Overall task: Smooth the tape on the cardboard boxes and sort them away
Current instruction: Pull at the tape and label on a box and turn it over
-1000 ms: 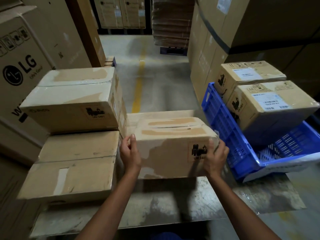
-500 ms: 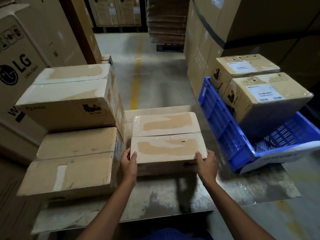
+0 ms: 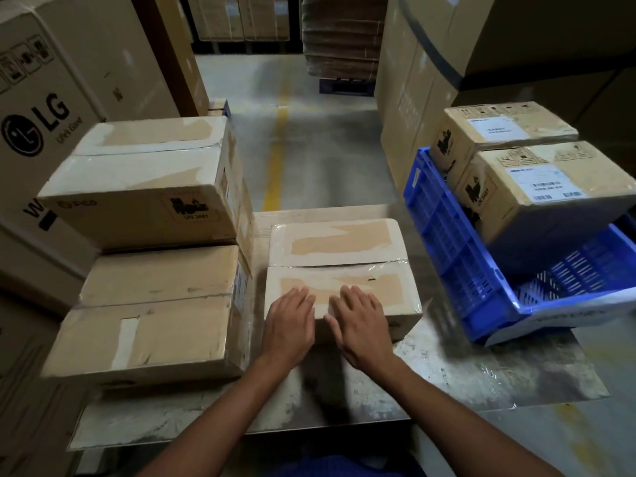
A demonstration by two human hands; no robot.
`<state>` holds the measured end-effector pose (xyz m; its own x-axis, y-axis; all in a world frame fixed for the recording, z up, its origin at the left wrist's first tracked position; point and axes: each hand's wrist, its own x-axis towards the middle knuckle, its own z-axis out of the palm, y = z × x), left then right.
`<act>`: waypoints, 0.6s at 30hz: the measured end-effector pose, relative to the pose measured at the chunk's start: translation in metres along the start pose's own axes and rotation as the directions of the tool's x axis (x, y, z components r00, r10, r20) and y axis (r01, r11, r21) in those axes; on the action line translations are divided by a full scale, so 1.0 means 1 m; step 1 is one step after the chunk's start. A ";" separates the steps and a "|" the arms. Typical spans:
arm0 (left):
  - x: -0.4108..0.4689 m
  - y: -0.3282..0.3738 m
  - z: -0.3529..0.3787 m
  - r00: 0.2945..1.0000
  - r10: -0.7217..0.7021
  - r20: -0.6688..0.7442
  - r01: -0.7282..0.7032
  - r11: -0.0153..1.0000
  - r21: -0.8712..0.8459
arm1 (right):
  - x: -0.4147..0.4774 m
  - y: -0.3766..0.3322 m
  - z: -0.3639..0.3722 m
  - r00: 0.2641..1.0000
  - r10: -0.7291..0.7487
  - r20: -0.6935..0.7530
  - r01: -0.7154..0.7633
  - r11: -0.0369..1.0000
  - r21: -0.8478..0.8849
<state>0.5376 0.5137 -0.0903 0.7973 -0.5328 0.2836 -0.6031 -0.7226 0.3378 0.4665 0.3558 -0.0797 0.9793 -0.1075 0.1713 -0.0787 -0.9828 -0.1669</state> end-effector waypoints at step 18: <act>0.067 -0.010 -0.018 0.957 -0.115 0.266 0.035 0.956 0.290 | 0.061 0.000 -0.004 0.984 -0.012 0.176 0.020 0.999 -0.042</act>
<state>0.5962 0.4927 -0.0588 0.8394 -0.5435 -0.0058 -0.5417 -0.8374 0.0725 0.5252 0.3491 -0.0650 0.9977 -0.0673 0.0002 -0.0668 -0.9902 -0.1227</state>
